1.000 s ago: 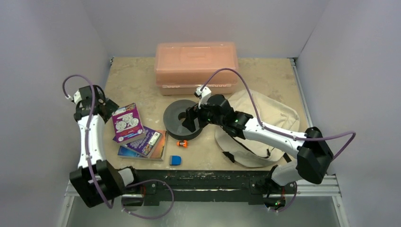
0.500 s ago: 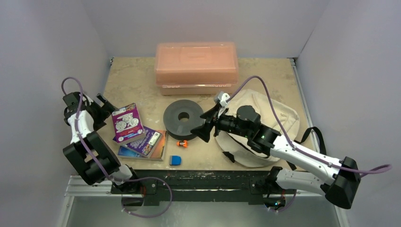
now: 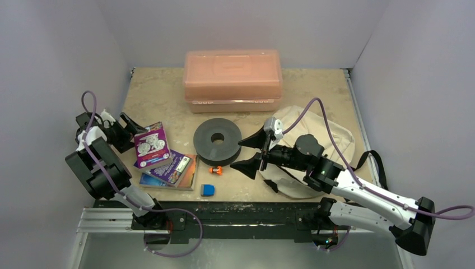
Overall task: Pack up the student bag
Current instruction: Pick up the book from the center of the board.
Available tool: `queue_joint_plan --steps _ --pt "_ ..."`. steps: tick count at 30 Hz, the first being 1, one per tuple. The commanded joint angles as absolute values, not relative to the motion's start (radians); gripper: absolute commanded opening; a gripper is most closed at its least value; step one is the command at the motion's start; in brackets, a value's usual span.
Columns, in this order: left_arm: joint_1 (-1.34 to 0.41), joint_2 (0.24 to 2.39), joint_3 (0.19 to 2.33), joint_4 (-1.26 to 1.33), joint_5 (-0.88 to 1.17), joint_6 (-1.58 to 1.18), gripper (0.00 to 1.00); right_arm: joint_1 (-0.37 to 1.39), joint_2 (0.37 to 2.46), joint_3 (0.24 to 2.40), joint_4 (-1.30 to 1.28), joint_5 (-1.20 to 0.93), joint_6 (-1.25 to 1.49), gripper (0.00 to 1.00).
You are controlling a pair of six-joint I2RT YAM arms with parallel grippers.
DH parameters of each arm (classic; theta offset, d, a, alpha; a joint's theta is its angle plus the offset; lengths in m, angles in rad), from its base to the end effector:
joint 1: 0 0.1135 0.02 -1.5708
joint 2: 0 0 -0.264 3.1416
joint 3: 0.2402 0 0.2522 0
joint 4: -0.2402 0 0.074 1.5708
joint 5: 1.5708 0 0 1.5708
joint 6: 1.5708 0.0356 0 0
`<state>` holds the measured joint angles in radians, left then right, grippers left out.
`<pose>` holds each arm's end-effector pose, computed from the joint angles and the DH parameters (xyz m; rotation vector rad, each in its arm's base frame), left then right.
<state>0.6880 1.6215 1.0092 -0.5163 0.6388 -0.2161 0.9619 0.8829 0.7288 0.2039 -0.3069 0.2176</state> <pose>0.2547 0.1819 0.1928 -0.9216 2.3218 -0.6702 0.1121 0.1796 0.3445 -0.8353 1.4148 1.1564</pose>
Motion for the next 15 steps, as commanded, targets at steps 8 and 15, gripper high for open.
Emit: queue_joint_plan --steps 8,15 --pt "0.711 1.756 1.073 -0.506 0.851 -0.184 0.79 0.968 0.866 0.716 0.291 -0.379 0.185 0.89" --pt "0.712 1.843 1.108 -0.546 0.862 -0.183 0.70 0.968 0.883 0.725 0.283 -0.365 0.172 0.89"
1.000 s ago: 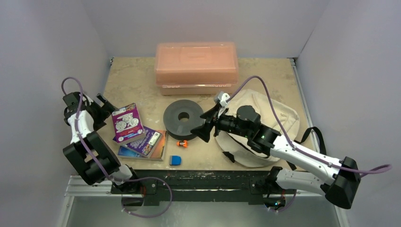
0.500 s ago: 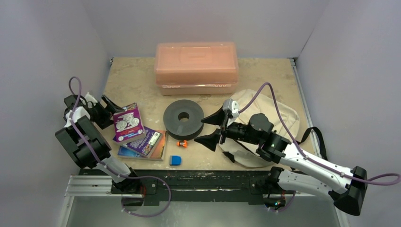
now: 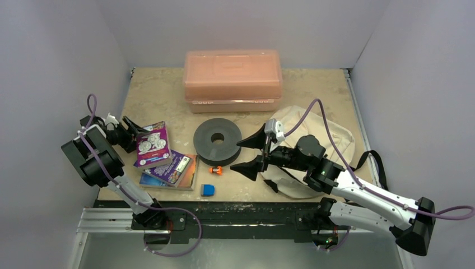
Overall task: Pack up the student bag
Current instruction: Pick up the book from the center of the board.
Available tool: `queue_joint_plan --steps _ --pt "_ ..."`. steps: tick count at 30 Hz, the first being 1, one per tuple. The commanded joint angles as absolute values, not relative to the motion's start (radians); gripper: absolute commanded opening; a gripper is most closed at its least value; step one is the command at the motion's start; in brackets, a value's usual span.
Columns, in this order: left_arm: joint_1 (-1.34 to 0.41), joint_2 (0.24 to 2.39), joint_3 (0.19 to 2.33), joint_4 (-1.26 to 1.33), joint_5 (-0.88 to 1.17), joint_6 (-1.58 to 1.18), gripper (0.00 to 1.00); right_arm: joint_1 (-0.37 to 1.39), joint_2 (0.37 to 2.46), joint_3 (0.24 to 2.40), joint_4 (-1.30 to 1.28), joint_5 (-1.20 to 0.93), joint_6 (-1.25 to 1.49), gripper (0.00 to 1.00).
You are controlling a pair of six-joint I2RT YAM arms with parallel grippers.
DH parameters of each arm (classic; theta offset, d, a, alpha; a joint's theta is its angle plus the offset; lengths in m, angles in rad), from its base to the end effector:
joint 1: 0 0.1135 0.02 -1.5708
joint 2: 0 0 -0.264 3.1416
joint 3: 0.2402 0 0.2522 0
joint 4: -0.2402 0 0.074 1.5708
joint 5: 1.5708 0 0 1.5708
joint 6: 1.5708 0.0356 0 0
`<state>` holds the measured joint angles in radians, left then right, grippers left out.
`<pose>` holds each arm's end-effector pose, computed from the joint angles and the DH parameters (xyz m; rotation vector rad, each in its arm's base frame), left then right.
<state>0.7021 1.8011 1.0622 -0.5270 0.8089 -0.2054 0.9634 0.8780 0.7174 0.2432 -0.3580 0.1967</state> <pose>0.2696 0.1943 0.1559 -0.9476 2.3179 -0.9424 0.1095 0.1794 0.3455 -0.8815 1.3532 1.1832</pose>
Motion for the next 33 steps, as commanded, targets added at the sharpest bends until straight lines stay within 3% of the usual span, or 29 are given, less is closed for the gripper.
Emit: queue_joint_plan --steps 1,6,14,17,23,33 --pt "0.712 1.851 1.114 -0.554 0.861 -0.184 0.62 0.968 0.886 0.727 0.282 -0.362 0.172 0.89" --pt "0.710 1.797 1.092 -0.505 0.889 -0.235 0.34 0.968 0.899 0.732 0.278 -0.350 0.169 0.89" --pt "0.700 1.613 1.005 -0.331 0.941 -0.400 0.14 0.968 0.933 0.726 0.279 -0.334 0.180 0.89" --pt "0.663 1.536 0.994 -0.318 0.905 -0.444 0.01 0.968 0.956 0.731 0.256 -0.282 0.183 0.89" --pt "0.512 1.391 1.094 -0.585 0.723 -0.534 0.00 0.968 1.017 0.771 0.144 -0.012 0.193 0.92" --pt "0.316 0.951 1.077 -0.871 0.443 -0.989 0.00 0.980 1.158 0.882 0.079 -0.040 0.142 0.99"
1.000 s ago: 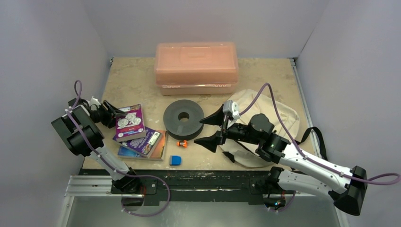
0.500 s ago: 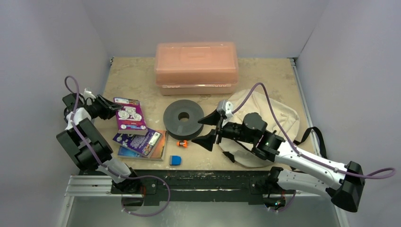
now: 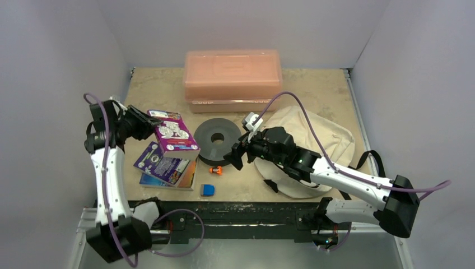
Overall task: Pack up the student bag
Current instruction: Pick up the book from the center of the board.
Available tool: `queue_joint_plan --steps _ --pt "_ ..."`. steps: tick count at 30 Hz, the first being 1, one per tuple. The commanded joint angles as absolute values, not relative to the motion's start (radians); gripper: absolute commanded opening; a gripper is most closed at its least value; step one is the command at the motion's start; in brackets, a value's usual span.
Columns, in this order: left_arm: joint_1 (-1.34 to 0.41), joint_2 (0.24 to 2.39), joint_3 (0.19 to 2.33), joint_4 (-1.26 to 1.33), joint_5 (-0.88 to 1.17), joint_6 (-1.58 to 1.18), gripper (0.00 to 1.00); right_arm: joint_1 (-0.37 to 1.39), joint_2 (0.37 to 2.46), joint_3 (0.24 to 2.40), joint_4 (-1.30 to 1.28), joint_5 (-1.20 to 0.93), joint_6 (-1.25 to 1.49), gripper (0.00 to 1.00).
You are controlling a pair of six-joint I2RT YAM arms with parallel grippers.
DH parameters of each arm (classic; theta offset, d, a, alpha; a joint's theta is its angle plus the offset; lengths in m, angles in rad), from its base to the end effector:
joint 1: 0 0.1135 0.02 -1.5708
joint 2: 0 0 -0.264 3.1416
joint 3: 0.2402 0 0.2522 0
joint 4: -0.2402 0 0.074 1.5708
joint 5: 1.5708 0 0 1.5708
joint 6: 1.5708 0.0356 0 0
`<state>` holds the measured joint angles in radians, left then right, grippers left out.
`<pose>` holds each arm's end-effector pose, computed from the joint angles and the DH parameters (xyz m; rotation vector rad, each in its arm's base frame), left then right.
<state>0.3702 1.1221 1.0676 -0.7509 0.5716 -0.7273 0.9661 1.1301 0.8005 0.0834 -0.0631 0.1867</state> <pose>0.2171 0.0636 0.3230 -0.9909 2.1549 -0.8495 0.1487 0.2191 0.3031 -0.7670 1.7441 0.8599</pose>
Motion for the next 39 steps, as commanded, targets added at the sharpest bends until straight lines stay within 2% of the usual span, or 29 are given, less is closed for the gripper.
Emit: queue_joint_plan --steps 1,5,14,17,20,23,26,30,32,33,34,36,37,38,39 --pt "0.297 0.918 1.073 -0.897 0.419 -1.024 0.00 0.982 1.175 0.903 0.070 -0.047 0.129 0.99" --pt "0.264 0.892 1.092 -0.978 0.437 -1.111 0.00 1.035 1.227 1.005 0.041 -0.036 0.075 0.99" --pt "0.192 0.953 1.121 -1.057 0.480 -1.158 0.00 1.275 1.322 1.160 0.085 0.111 -0.072 0.99" --pt "0.181 0.952 1.123 -1.053 0.483 -1.155 0.00 1.360 1.401 1.215 0.112 0.290 -0.086 0.99" --pt "0.176 0.945 1.115 -1.052 0.488 -1.149 0.00 1.428 1.505 1.275 0.129 0.558 -0.117 0.99" --pt "0.173 0.945 1.107 -1.050 0.498 -1.138 0.00 1.469 1.596 1.330 0.103 0.795 -0.177 0.92" --pt "0.166 0.947 1.103 -1.052 0.472 -1.111 0.00 1.481 1.631 1.324 0.113 0.858 -0.222 0.85" --pt "0.159 0.941 1.094 -1.051 0.445 -1.092 0.00 1.483 1.607 1.263 0.140 0.835 -0.219 0.73" --pt "0.143 0.932 1.081 -1.035 0.436 -1.097 0.00 1.484 1.588 1.237 0.156 0.806 -0.212 0.62" --pt "0.137 0.929 1.076 -1.029 0.434 -1.102 0.00 1.483 1.575 1.221 0.171 0.792 -0.206 0.52" --pt "0.132 0.926 1.071 -1.023 0.427 -1.110 0.00 1.483 1.555 1.197 0.210 0.780 -0.201 0.34" --pt "0.123 0.918 1.061 -0.990 0.432 -1.114 0.00 1.483 1.505 1.135 0.279 0.762 -0.184 0.07" --pt "0.120 0.915 1.058 -0.966 0.447 -1.113 0.00 1.483 1.480 1.113 0.295 0.754 -0.170 0.00" --pt "0.119 0.915 1.058 -0.937 0.470 -1.105 0.00 1.482 1.454 1.090 0.308 0.743 -0.147 0.00" --pt "0.116 0.920 1.066 -0.921 0.485 -1.091 0.09 1.482 1.425 1.066 0.330 0.721 -0.124 0.00"
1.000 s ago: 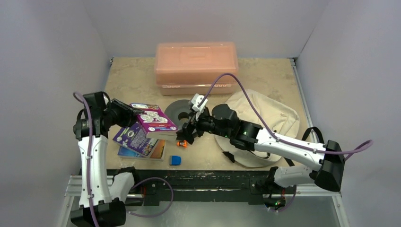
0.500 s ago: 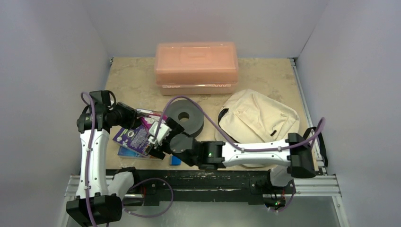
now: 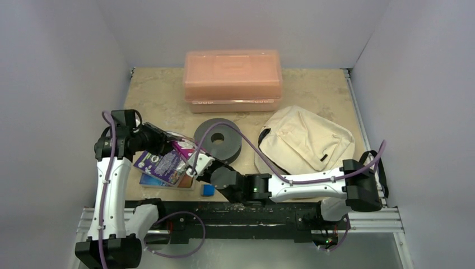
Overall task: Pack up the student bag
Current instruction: Pick up the book from the center of the board.
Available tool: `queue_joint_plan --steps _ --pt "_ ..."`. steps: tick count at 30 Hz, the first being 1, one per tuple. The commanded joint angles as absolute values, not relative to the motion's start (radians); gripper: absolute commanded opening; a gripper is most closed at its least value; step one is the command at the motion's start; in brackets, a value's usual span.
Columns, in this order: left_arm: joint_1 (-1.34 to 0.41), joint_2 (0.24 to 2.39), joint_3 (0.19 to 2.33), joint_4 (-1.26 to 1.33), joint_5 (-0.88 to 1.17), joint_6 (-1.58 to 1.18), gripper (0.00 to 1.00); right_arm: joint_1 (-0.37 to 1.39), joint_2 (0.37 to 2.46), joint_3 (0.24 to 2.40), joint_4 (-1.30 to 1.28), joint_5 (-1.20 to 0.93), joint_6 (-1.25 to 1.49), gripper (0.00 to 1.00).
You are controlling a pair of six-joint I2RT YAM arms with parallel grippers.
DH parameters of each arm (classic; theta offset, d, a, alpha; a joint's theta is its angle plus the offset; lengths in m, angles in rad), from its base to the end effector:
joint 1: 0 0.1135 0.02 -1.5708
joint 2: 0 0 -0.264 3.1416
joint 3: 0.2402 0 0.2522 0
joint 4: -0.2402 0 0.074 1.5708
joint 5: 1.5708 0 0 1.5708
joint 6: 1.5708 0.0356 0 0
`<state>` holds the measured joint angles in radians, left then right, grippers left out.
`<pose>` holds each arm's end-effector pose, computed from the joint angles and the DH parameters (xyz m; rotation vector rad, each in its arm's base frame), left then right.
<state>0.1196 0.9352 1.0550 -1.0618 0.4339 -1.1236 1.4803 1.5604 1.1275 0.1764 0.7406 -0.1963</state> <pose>0.1625 0.0044 0.3288 -1.3857 2.2599 -0.9247 0.0566 0.3581 0.3037 -0.9190 1.5082 0.2556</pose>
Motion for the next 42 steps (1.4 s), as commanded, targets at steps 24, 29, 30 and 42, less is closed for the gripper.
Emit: queue_joint_plan --steps 24,29,30,42 --pt "-0.048 0.778 0.953 -0.301 0.936 -0.583 0.92 0.403 1.024 0.974 0.160 -1.013 0.918 0.00" --pt "-0.078 0.750 0.909 -0.299 0.924 -0.570 0.93 0.373 1.056 0.883 0.615 -1.112 1.204 0.00" --pt "-0.084 0.757 0.908 -0.294 0.945 -0.568 0.93 0.372 1.067 0.856 0.750 -1.122 1.285 0.00" --pt "-0.223 0.731 0.850 0.134 1.155 -0.760 0.96 0.381 1.145 0.831 1.036 -1.170 1.481 0.00"
